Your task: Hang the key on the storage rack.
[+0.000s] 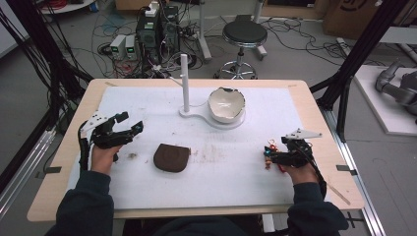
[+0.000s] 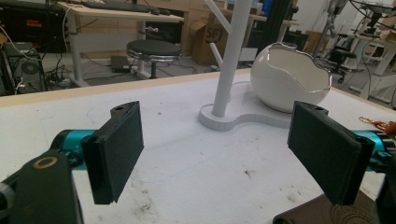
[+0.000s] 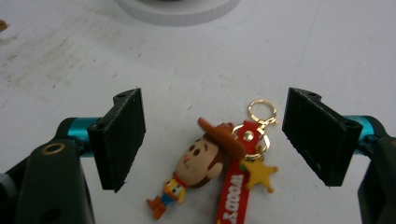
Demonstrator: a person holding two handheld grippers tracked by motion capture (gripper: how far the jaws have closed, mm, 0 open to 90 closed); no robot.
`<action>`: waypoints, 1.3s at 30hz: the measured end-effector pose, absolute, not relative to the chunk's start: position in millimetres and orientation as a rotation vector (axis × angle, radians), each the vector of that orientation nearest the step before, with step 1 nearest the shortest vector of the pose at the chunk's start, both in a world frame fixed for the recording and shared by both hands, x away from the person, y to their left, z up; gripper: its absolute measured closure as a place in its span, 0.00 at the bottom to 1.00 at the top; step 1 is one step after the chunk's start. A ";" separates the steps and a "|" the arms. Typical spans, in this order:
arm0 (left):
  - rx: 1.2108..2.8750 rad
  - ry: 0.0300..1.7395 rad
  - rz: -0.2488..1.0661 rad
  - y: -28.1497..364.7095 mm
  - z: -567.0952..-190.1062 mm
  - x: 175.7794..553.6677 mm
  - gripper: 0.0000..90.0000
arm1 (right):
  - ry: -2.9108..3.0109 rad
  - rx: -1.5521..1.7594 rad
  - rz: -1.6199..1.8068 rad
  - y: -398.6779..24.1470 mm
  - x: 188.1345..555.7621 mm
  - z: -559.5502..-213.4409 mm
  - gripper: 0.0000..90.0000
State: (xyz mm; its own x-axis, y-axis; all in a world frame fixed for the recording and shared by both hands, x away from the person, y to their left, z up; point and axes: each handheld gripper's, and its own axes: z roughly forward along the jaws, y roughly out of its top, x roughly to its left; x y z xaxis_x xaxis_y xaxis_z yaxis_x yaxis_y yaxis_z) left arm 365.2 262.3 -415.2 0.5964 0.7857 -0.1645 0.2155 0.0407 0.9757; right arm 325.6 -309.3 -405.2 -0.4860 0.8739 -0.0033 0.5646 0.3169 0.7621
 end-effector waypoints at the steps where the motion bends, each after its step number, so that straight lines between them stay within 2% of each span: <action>1: 1.504 0.885 0.539 261.7 -415.4 365.4 0.20 | 2.182 1.285 0.990 -308.0 324.0 -406.2 0.24; 7: 1.503 0.901 0.541 263.3 -416.6 366.9 0.20 | 2.262 1.274 0.905 -296.9 323.2 -416.8 0.25; 10: 1.508 0.902 0.544 263.6 -416.5 366.8 0.20 | 2.306 1.262 0.824 -293.6 326.4 -423.3 0.28; 18: 1.513 0.905 0.535 261.4 -417.3 366.9 0.20 | 2.274 1.362 0.747 -310.7 329.1 -426.5 0.33; 22: 1.518 0.909 0.533 262.2 -417.7 367.4 0.20 | 2.281 1.375 0.732 -314.9 328.1 -423.7 0.43; 25: 1.515 0.911 0.532 262.5 -417.7 367.4 0.20 | 2.257 1.375 0.708 -319.1 328.6 -422.1 0.57; 28: 1.520 0.912 0.530 261.8 -418.1 367.6 0.20 | 2.261 1.395 0.737 -322.3 330.0 -424.0 0.59; 32: 1.524 0.909 0.530 261.3 -418.1 367.6 0.20 | 2.301 1.377 0.784 -320.0 331.4 -427.6 0.55; 37: 1.523 0.913 0.528 261.9 -418.1 367.6 0.20 | 2.334 1.347 0.763 -320.7 332.3 -424.9 0.75; 39: 1.522 0.913 0.528 261.4 -418.6 368.1 0.20 | 2.331 1.332 0.753 -321.0 331.0 -423.5 0.77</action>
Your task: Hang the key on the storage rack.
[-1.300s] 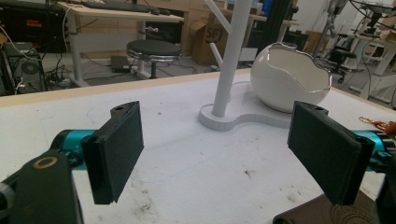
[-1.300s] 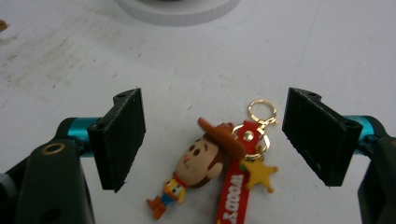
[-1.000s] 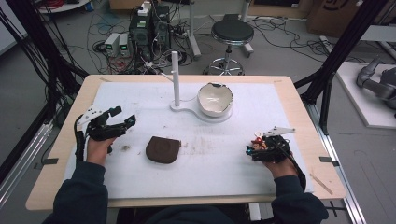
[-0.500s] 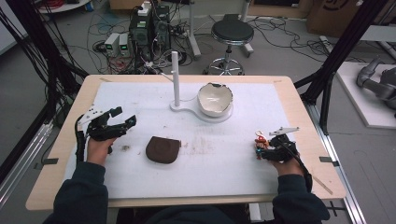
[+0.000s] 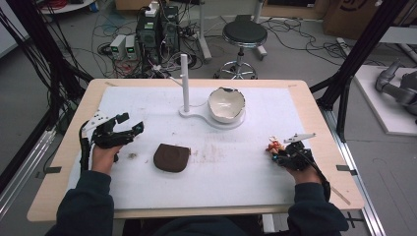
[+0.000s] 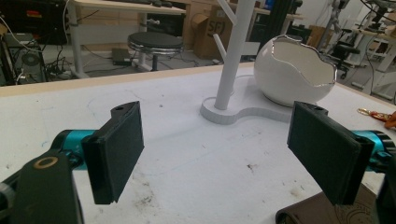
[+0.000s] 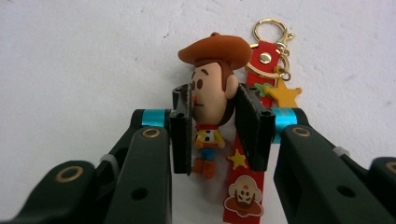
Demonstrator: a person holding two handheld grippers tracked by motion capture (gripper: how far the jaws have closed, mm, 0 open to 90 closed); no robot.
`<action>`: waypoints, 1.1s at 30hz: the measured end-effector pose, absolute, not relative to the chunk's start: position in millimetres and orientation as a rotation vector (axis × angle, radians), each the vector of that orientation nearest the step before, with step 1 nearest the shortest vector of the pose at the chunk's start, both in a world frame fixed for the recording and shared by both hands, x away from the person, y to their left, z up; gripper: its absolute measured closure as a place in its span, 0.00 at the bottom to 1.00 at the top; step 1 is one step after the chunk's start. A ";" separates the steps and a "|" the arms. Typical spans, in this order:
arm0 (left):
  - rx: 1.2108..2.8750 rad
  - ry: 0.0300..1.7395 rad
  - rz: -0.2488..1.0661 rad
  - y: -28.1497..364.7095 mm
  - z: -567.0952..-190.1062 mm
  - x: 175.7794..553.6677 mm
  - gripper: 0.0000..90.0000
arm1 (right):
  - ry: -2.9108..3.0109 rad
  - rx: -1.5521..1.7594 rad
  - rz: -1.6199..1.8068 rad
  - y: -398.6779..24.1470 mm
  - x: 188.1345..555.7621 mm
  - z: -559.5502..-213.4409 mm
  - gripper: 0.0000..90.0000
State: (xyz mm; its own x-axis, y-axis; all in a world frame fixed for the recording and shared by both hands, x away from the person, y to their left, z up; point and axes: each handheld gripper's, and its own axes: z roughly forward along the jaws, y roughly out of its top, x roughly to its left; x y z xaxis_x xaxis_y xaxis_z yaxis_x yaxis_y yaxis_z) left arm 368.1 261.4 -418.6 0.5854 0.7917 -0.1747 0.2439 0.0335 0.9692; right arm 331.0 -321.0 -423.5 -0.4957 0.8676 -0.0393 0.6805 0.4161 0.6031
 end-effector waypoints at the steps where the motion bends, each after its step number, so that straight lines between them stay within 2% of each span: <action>1: 1.524 0.912 0.525 261.1 -418.7 368.1 0.20 | 2.331 1.328 0.753 -320.7 331.2 -423.6 0.76; 2: 1.524 0.912 0.525 261.1 -418.7 368.1 0.20 | 2.331 1.328 0.753 -320.7 331.2 -423.6 0.76; 4: 1.529 0.908 0.526 260.7 -418.5 367.9 0.21 | 2.344 1.332 0.768 -319.3 332.8 -426.8 0.59; 5: 1.526 0.910 0.525 260.6 -418.6 367.9 0.21 | 2.345 1.348 0.763 -317.8 333.5 -428.9 0.56; 9: 1.530 0.912 0.523 260.4 -418.8 368.1 0.21 | 2.354 1.339 0.763 -314.1 338.5 -431.9 0.62; 12: 1.534 0.909 0.522 259.7 -418.9 368.0 0.21 | 2.367 1.331 0.768 -315.2 343.6 -432.7 0.74; 17: 1.535 0.911 0.520 259.8 -418.8 367.8 0.21 | 2.372 1.263 0.828 -311.8 342.8 -424.9 0.75; 22: 1.534 0.915 0.520 259.5 -418.9 367.9 0.21 | 2.310 1.173 1.030 -303.0 344.0 -401.5 0.75; 32: 1.524 0.920 0.517 262.0 -419.3 368.6 0.21 | 2.232 1.051 1.203 -285.0 356.0 -364.4 0.76; 33: 1.525 0.919 0.519 262.3 -419.1 368.6 0.21 | 2.207 0.994 1.242 -276.9 360.3 -351.7 0.76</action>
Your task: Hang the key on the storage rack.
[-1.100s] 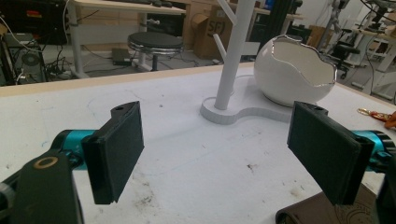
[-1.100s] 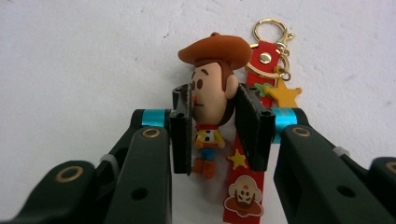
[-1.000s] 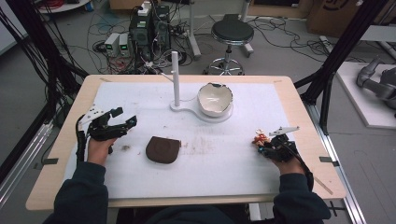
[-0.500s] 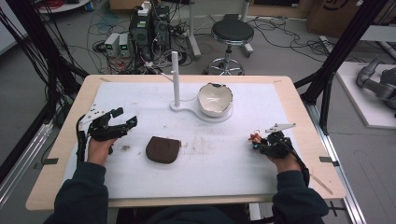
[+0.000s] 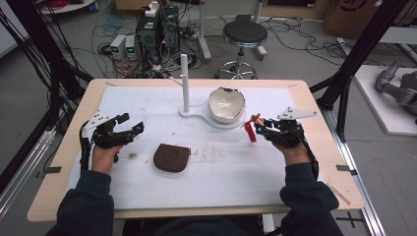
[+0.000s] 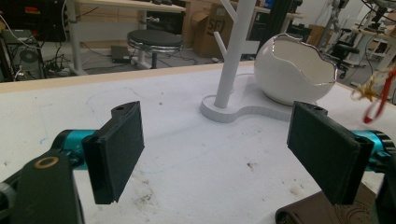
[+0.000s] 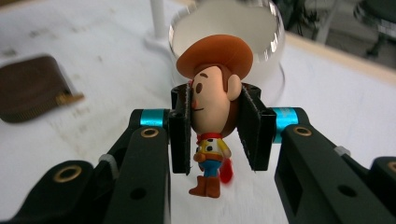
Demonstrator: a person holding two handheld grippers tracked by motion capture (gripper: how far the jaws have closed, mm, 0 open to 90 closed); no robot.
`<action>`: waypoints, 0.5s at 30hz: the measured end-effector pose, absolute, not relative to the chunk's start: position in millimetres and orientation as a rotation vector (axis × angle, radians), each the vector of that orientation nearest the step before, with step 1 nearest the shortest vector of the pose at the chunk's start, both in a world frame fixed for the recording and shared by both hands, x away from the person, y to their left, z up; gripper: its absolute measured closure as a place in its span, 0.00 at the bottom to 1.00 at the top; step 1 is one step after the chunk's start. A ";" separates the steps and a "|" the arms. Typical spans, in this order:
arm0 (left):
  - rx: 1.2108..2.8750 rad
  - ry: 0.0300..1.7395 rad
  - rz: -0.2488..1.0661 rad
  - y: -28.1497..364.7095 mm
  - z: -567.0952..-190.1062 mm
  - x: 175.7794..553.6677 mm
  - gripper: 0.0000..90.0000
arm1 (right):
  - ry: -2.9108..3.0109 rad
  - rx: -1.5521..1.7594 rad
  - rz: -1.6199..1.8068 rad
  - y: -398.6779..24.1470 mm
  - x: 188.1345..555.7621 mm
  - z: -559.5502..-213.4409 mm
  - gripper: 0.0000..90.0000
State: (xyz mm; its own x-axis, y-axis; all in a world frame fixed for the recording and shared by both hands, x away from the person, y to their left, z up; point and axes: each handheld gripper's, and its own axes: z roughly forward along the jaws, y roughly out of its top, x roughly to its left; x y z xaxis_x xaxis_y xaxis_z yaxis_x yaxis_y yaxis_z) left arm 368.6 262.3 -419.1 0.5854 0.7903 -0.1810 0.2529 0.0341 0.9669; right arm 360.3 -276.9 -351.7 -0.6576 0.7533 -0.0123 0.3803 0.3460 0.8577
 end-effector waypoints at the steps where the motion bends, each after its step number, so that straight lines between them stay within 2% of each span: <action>1: 1.526 0.919 0.520 262.3 -419.2 368.7 0.21 | 2.199 0.976 1.250 -273.8 361.6 -347.1 0.76; 9: 1.524 0.921 0.518 262.2 -419.4 368.8 0.21 | 2.209 0.792 1.370 -231.6 378.9 -306.5 0.76; 15: 1.520 0.923 0.514 261.8 -419.6 369.0 0.21 | 2.220 0.696 1.408 -197.4 392.8 -288.3 0.76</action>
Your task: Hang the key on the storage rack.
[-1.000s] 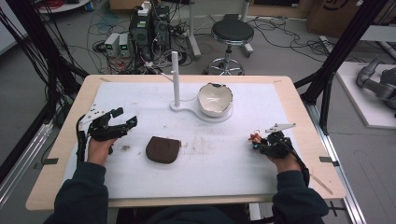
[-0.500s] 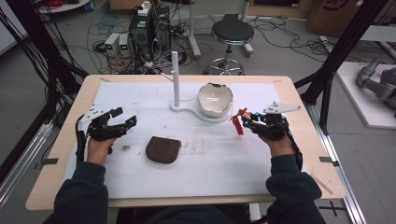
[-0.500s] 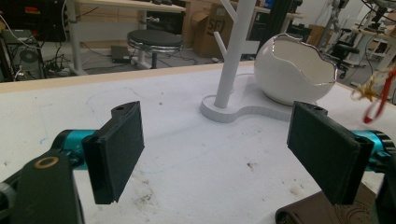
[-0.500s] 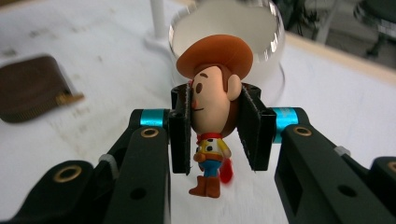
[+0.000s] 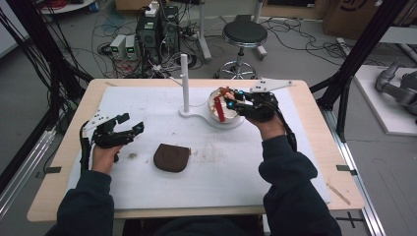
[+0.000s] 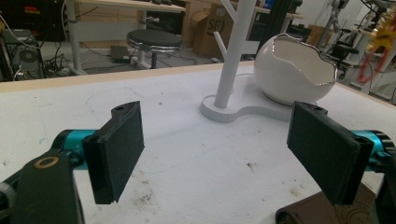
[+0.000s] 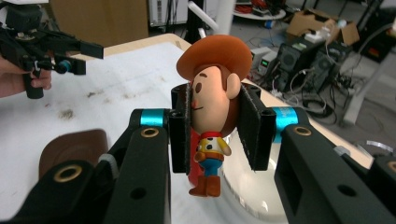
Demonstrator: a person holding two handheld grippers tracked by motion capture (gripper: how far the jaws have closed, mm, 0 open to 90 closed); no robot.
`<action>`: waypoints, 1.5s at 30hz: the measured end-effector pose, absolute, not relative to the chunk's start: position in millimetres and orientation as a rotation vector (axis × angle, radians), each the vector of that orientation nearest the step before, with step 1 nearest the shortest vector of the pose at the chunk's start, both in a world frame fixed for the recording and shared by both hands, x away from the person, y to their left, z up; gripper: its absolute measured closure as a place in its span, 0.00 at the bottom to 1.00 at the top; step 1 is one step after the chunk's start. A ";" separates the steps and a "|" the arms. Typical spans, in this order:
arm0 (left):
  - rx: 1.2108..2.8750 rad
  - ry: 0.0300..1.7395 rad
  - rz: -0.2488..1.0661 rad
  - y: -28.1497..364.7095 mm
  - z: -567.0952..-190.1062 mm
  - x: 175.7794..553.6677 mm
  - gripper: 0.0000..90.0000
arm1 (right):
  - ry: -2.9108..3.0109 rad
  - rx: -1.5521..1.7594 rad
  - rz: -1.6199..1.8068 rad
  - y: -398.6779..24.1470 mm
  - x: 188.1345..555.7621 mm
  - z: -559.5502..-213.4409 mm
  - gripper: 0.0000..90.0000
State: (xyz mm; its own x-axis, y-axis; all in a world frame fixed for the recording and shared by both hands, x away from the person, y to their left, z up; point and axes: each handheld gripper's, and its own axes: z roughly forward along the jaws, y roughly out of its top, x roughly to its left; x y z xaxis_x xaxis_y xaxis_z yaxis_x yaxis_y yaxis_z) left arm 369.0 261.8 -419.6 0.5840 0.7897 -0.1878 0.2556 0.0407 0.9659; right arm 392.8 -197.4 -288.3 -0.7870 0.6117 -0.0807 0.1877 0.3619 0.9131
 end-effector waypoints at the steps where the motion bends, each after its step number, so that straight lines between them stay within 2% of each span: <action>1: 1.520 0.923 0.514 261.8 -419.6 369.0 0.21 | 2.224 0.683 1.407 -191.6 395.5 -286.0 0.76; 21: 1.509 0.927 0.511 264.0 -420.5 370.3 0.21 | 2.230 0.624 1.420 -108.3 448.0 -260.4 0.76; 36: 1.503 0.930 0.505 264.7 -420.6 370.4 0.21 | 2.194 0.663 1.404 -86.3 466.4 -252.2 0.76; 45: 1.505 0.930 0.504 264.6 -420.6 370.5 0.21 | 2.277 0.574 1.412 -75.1 462.9 -250.5 0.76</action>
